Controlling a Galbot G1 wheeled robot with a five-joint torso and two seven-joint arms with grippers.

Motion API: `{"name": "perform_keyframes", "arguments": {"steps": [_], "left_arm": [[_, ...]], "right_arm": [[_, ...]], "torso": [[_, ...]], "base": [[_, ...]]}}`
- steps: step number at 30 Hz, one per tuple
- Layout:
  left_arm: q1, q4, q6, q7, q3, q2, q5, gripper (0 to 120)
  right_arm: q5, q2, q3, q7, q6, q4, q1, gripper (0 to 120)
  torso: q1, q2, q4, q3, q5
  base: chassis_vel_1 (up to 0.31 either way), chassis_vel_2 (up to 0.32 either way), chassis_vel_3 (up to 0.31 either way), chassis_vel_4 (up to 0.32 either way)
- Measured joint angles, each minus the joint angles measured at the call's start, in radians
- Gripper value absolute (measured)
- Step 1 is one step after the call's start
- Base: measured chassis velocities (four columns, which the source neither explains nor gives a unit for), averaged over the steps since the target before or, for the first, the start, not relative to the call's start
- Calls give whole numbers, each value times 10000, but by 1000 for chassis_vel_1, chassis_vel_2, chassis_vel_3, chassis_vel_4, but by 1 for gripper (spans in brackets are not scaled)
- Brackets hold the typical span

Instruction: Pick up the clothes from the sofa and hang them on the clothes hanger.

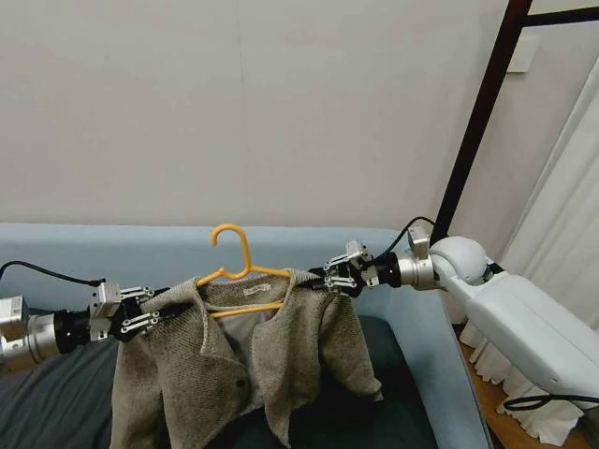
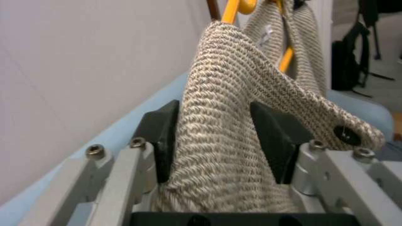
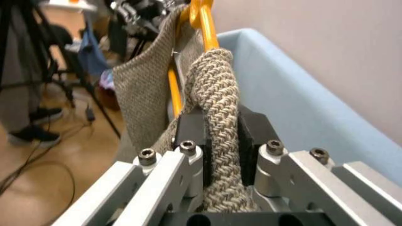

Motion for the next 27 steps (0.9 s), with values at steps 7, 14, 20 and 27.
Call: {"name": "perform_keyframes", "arguments": {"steps": [7,14,20,27], "left_arm": [[-274,-255,-393,-972,-113,-367,-292,78],[-478,-569,-513,-2199,-122,-1249,-281,100],[-429,-755,-445,-2634,-24,-2132,364,100],[-305,-1409,-19,-3541,248,-4105,1751,100]], "right_arm": [[984,-351,542,1167,-20,581,-505,10],[1689,-509,1459,2294,794,1268,-909,10],[1634,-647,1989,2713,882,1816,-1114,10],[1664,-882,2155,3194,668,2348,-1264,10]], "torso": [[0,0,1,0,1],[0,0,1,0,1],[0,0,1,0,2],[0,0,0,-1,2]], "base": [[0,0,0,0],[0,0,0,0],[0,0,0,0],[0,0,0,0]]}}
